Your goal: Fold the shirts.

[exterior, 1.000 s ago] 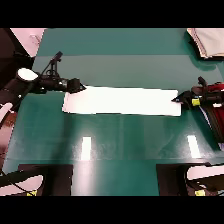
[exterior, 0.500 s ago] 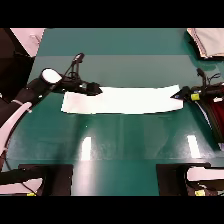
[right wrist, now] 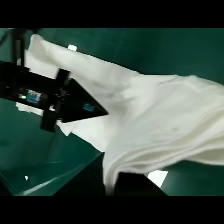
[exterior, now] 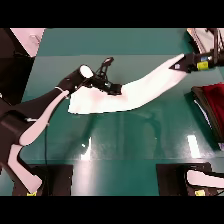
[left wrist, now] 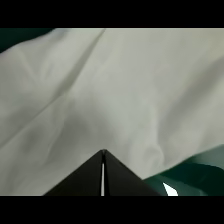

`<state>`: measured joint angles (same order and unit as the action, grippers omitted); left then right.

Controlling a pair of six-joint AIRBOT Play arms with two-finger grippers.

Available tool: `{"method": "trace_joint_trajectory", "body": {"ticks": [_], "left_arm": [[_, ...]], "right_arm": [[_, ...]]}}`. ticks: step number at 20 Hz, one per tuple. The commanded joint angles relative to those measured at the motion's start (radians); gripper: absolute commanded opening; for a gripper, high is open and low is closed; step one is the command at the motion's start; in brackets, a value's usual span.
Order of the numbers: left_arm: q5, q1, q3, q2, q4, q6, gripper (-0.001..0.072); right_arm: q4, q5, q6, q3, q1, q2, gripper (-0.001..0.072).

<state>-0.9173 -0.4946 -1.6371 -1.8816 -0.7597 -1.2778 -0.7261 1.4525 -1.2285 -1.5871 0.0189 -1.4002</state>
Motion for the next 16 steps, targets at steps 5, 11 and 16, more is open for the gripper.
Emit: {"method": "trace_joint_trajectory", "body": {"ticks": [5,11,16], "left_arm": [[0.01,-0.022,-0.097,-0.121,0.002,-0.031,0.0024],[-0.106,0.035,-0.159,-0.088,-0.016,-0.023,0.0023],[-0.239,0.201,-0.159,0.099,-0.211,-0.024,0.0023]], "right_arm": [[-0.003,0.047,-0.092,-0.322,0.235,-0.126,0.0009],[-0.006,0.039,-0.096,-0.467,0.335,-0.247,0.001],[-0.006,-0.005,-0.056,-0.388,0.388,-0.257,0.0009]]}}
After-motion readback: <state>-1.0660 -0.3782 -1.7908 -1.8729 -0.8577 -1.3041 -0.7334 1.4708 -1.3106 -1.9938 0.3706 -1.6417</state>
